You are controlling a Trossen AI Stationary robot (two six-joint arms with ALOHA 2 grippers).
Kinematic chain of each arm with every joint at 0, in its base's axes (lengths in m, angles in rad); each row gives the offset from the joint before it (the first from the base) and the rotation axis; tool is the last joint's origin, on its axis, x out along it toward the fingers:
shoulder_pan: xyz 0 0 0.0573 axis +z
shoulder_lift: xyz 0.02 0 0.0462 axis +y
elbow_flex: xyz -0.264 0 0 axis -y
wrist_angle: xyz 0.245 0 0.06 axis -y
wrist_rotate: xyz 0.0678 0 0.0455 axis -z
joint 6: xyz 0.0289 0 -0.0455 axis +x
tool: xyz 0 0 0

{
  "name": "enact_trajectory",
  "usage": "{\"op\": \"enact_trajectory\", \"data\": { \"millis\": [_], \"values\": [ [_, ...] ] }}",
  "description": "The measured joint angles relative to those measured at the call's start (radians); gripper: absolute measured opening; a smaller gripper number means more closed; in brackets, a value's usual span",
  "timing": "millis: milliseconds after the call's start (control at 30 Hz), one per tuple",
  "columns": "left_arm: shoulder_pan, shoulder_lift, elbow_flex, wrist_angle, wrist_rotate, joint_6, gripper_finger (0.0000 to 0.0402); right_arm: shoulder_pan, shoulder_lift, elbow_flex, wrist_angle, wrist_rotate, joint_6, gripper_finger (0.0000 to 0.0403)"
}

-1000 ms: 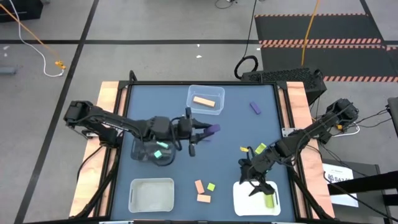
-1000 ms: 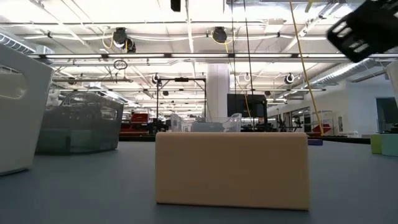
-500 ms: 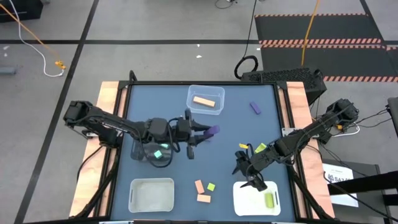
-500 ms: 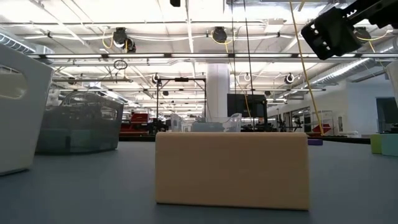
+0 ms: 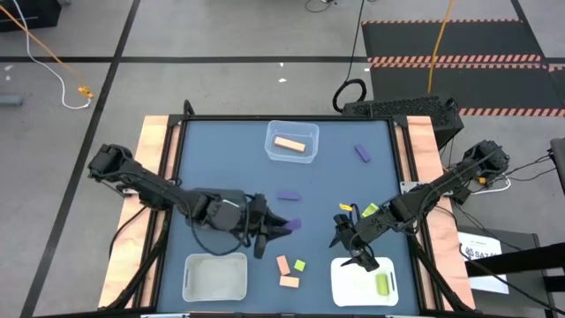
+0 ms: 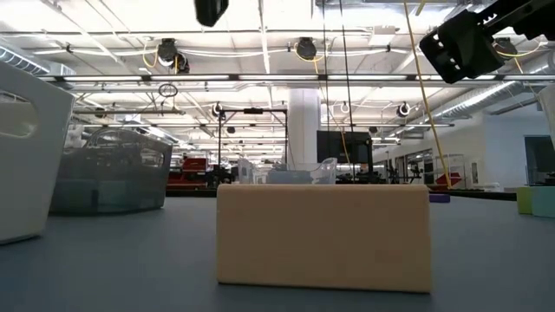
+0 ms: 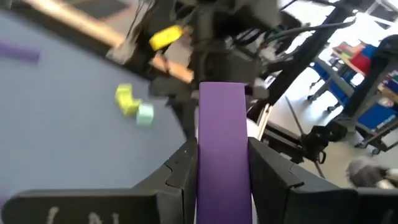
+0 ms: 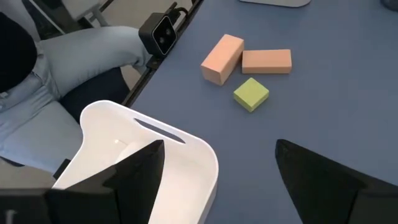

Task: Sort & place blocks by color
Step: Put the bottom left violet blocks into the gray bin

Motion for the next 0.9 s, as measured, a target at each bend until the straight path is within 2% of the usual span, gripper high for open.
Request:
{"op": "enact_trajectory", "data": {
  "millis": [133,333,600,800,900],
  "values": [
    [-0.017,-0.009,0.002,-0.132,-0.005,-0.256,0.0107,0.0,0.0,0.0,0.0,0.0,0.0,0.0297],
    [-0.136,-0.007,0.0,-0.356,0.024,-0.654,0.0107,0.0,0.0,0.0,0.0,0.0,0.0,0.0297],
    [-0.296,-0.05,0.001,-0.49,0.082,-1.066,0.0107,0.0,0.0,0.0,0.0,-0.001,0.0,0.0297],
    [-0.418,-0.048,0.001,-0.739,0.186,-1.443,0.0107,0.0,0.0,0.0,0.0,-0.001,0.0,0.0297],
    [-0.458,-0.048,0.001,-0.804,0.245,-1.554,0.0124,0.0,0.0,0.0,0.0,0.0,0.0,0.0297]
  ]
}}
